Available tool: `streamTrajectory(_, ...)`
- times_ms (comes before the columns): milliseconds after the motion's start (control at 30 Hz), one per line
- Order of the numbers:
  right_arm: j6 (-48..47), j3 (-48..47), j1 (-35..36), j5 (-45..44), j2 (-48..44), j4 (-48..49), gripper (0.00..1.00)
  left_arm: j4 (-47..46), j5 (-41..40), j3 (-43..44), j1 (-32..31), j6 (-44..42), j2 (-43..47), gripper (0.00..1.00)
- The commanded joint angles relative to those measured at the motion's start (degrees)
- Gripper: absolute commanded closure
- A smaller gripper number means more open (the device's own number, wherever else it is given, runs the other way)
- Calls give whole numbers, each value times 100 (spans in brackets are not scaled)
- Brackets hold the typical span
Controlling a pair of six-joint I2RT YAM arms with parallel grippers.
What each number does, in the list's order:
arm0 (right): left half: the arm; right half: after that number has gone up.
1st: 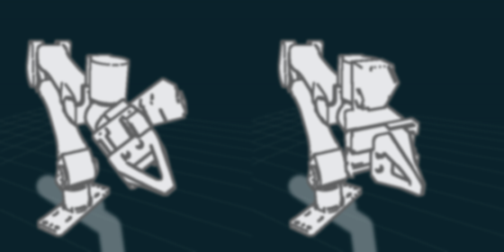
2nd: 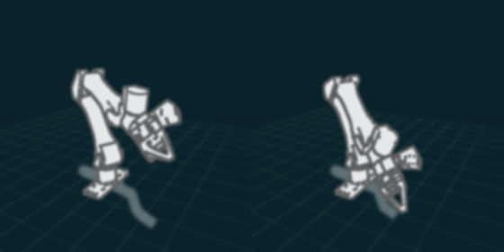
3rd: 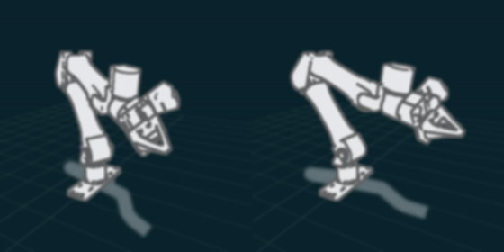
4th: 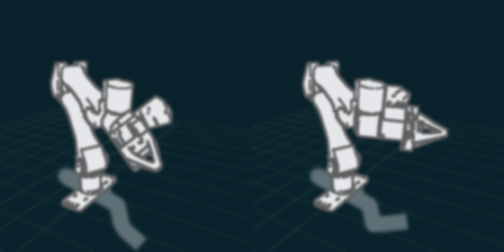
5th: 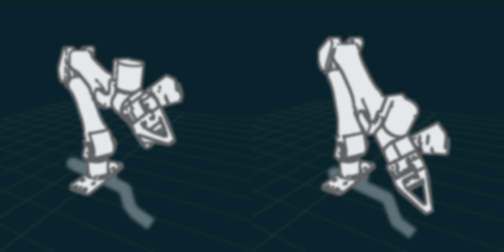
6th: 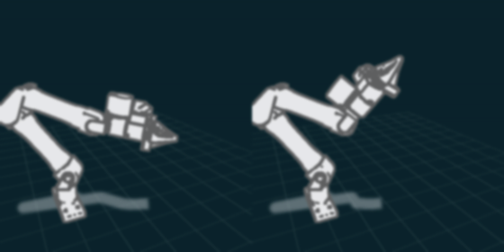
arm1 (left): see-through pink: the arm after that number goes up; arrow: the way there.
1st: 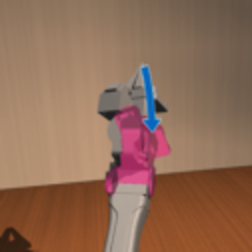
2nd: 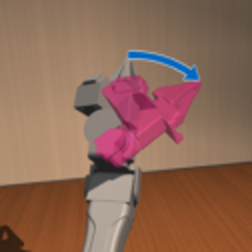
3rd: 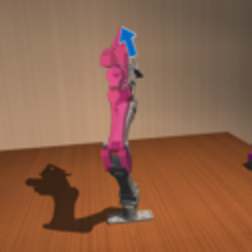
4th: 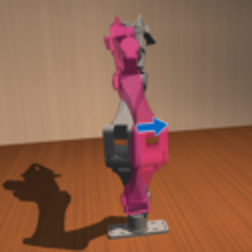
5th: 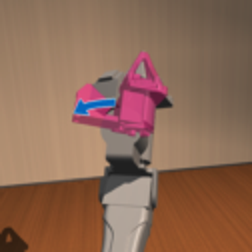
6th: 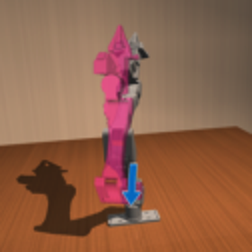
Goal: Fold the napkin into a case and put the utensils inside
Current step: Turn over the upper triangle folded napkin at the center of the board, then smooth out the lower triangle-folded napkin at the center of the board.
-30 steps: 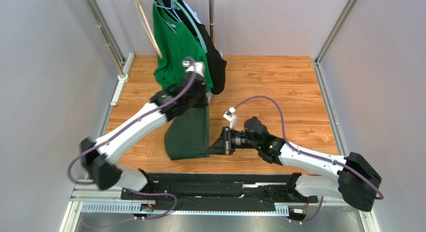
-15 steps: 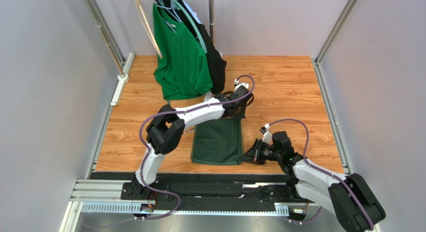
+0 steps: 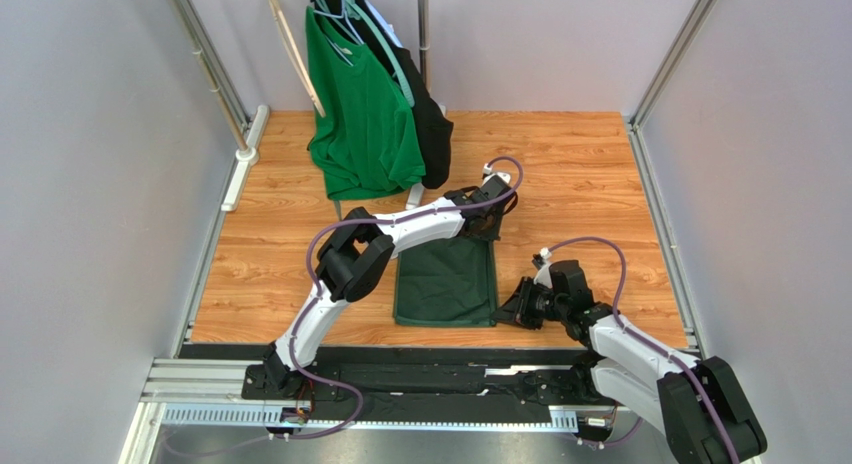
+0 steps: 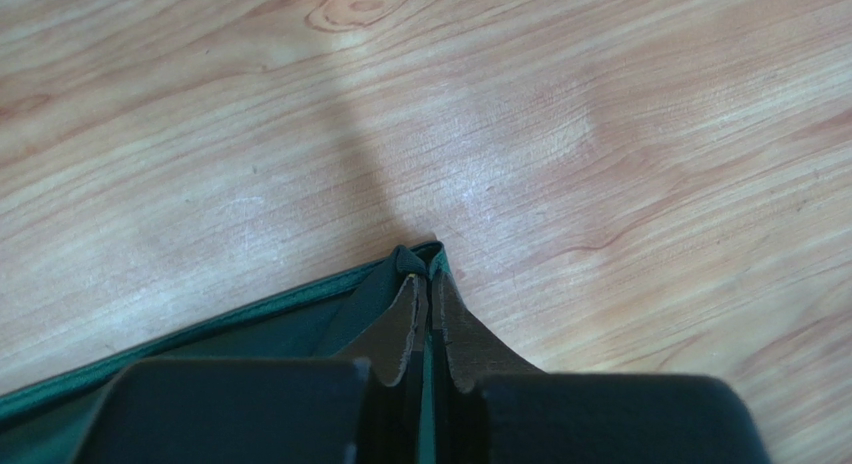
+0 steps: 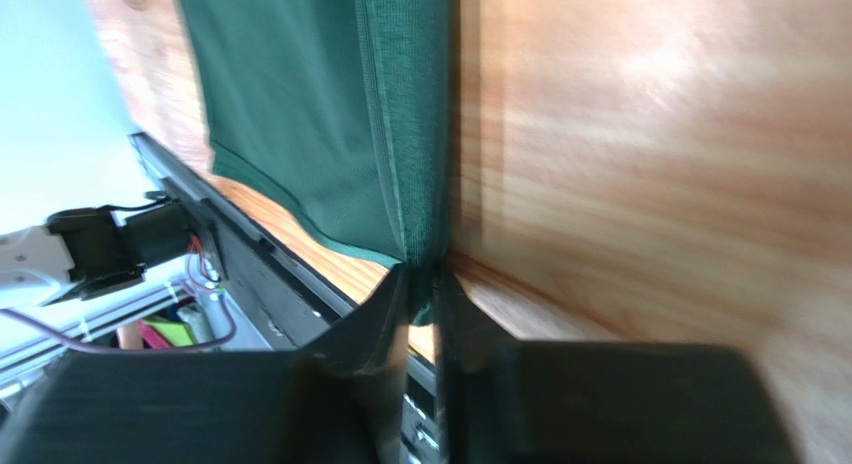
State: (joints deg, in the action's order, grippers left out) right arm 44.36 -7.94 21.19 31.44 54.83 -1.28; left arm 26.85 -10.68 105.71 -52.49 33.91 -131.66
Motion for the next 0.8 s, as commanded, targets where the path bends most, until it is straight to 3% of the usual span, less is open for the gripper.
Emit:
streamTrajectory(0,-68,-391,43,-329,-304,-1531,72,-743,-198,318,151,-324,183,69)
streamTrajectory(33,-24,-470,43,-419,-454,-1716,67,-725,-163,327,151,-341,219,63)
streamTrajectory(67,28,-549,43,-533,-603,-2135,62,-638,-102,388,151,-350,298,44)
streamTrajectory(100,99,-750,43,-812,-753,-2366,53,-646,-40,398,151,-367,342,40)
streamTrajectory(167,178,-962,43,-1095,-1184,-2918,46,-577,154,485,143,-429,500,33)
streamTrajectory(333,-50,-1639,-1,-2027,-1353,-3370,36,-313,452,222,143,-534,1132,29)
streamTrajectory(433,-33,-1840,-202,-2115,-757,-2721,37,30,461,-58,169,-543,1563,35)
streamTrajectory(533,-364,-2342,-247,-2397,166,-2176,43,109,733,-340,186,-526,1722,58)
streamTrajectory(633,-551,-2957,-501,-2354,1124,-1807,54,320,900,-236,186,-378,1494,58)
streamTrajectory(767,-753,-3362,-975,-1573,2162,-955,93,549,813,177,178,-227,889,65)
